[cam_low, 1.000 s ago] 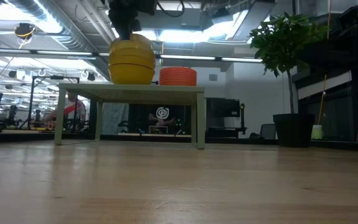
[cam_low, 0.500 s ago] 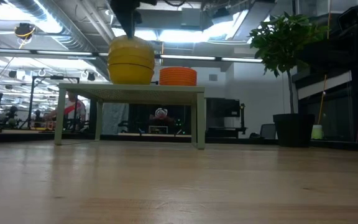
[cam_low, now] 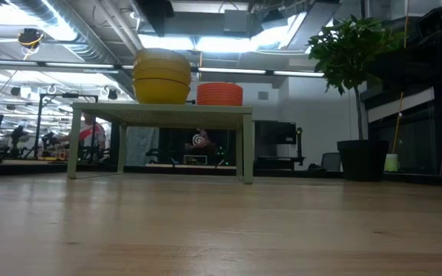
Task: Pick & Place Mini bowls
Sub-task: Return to Home Position
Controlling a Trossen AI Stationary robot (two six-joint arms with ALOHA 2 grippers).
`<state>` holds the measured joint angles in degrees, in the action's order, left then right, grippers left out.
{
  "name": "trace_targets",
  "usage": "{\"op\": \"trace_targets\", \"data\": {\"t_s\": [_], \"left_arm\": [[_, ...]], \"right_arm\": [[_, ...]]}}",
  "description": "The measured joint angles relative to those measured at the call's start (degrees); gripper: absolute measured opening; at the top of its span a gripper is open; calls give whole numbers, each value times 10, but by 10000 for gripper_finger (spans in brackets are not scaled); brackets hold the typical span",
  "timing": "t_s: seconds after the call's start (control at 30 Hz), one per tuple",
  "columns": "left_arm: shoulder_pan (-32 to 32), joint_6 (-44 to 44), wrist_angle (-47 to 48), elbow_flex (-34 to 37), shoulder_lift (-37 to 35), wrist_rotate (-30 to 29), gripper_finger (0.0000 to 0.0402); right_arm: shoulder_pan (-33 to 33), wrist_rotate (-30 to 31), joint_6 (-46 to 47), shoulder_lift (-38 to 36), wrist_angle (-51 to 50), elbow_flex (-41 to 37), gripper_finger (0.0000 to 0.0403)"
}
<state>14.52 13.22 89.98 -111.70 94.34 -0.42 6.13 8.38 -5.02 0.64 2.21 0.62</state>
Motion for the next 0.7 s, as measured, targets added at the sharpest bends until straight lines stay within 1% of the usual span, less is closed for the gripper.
{"op": "trace_targets", "data": {"t_s": [0.07, 0.3, 0.4, 0.47, 0.53, 0.6, 0.7], "left_arm": [[-12, -14, -1, 0, -10, 0, 116], [-59, -134, 0, -1, -34, 7, 116], [-97, -127, -15, 17, -51, 19, 116], [-127, -120, -81, 62, -73, 15, 116], [-156, -121, -182, 136, -109, 16, 116], [-177, -129, -273, 229, -155, 17, 116], [-194, -166, -420, 390, -237, 15, 116]], "right_arm": [[0, 0, 0, 0, 0, 0, 156], [0, 0, 0, 0, 0, 0, 156], [0, 0, 0, 0, 0, 0, 156], [0, 0, 0, 0, 0, 0, 156], [0, 0, 0, 0, 0, 0, 156], [0, 0, 0, 0, 0, 0, 156], [0, 0, 0, 0, 0, 0, 156]]}}
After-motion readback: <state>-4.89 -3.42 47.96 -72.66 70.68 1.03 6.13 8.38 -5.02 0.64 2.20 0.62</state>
